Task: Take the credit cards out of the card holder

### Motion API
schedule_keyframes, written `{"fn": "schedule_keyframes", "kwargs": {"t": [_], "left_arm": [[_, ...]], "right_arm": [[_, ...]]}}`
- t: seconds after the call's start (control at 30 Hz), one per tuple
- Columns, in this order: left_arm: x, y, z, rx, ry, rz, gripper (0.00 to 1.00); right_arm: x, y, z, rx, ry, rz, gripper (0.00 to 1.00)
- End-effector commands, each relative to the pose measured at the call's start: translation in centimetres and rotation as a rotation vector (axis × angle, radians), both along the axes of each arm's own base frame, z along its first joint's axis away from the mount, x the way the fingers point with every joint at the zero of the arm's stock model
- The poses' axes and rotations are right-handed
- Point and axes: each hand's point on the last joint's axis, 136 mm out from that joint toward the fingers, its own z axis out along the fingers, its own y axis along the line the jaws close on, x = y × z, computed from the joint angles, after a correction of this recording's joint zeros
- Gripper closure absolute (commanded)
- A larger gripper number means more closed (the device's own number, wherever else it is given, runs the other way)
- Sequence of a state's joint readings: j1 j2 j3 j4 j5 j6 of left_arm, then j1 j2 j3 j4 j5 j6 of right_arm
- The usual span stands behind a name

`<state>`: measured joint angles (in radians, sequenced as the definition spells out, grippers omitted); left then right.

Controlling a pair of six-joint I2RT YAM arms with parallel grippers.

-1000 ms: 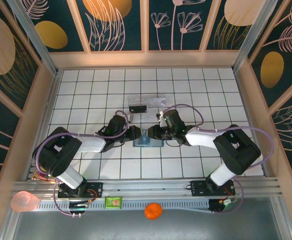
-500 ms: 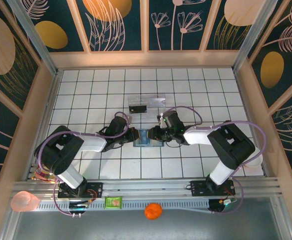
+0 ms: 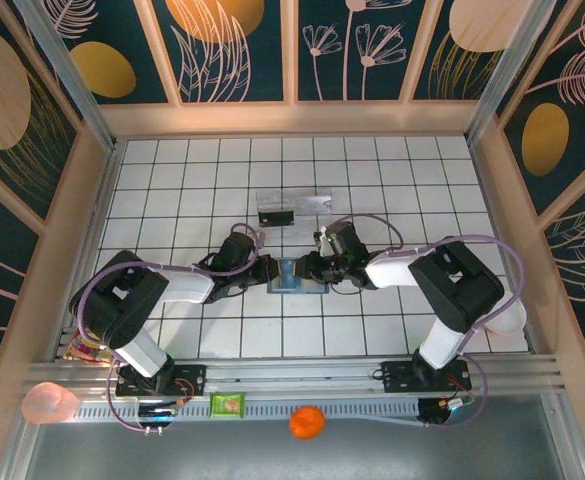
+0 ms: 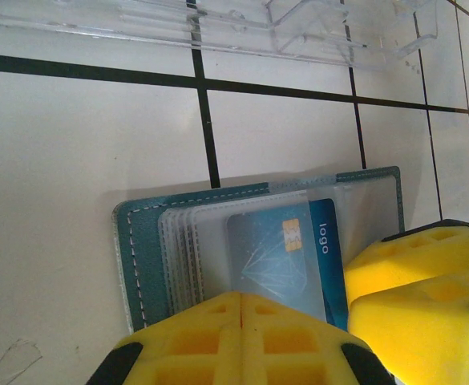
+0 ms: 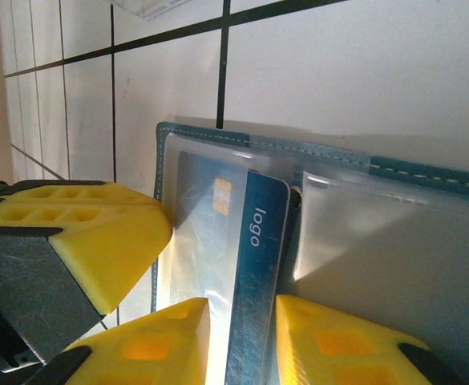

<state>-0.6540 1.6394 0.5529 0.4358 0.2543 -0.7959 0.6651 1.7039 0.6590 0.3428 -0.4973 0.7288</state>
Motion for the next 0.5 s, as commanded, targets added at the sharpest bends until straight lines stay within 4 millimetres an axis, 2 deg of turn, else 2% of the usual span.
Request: {"fn": "schedule_keyframes", "kwargs": {"t": [0.0, 0.1, 0.27, 0.37, 0.47], "left_arm": [[-1.3, 0.7, -1.9, 0.059, 0.060, -0.021, 1.00], [-1.4, 0.7, -1.9, 0.059, 0.061, -0.024, 1.00], [-1.3, 0.7, -1.9, 0.060, 0.058, -0.025, 1.00], [-1.3, 0.7, -1.9, 0.062, 0.059, -0.025, 1.00], [-1.2, 0.7, -1.8, 0.060, 0.059, -0.022, 1.00]], "right_arm": [[0.2, 0.3, -0.3, 0.031, 0.025, -0.007, 0.74], [0.1, 0.3, -0.4, 0.037, 0.032, -0.009, 0.75], [0.1, -0.3, -0.4, 0.039, 0.036, -0.028, 0.88], [0.0, -0.7, -0.5, 0.036, 0.033, -0.036, 1.00], [-0.2, -1.8, -0.7, 0.014, 0.034, -0.065, 1.00]]}}
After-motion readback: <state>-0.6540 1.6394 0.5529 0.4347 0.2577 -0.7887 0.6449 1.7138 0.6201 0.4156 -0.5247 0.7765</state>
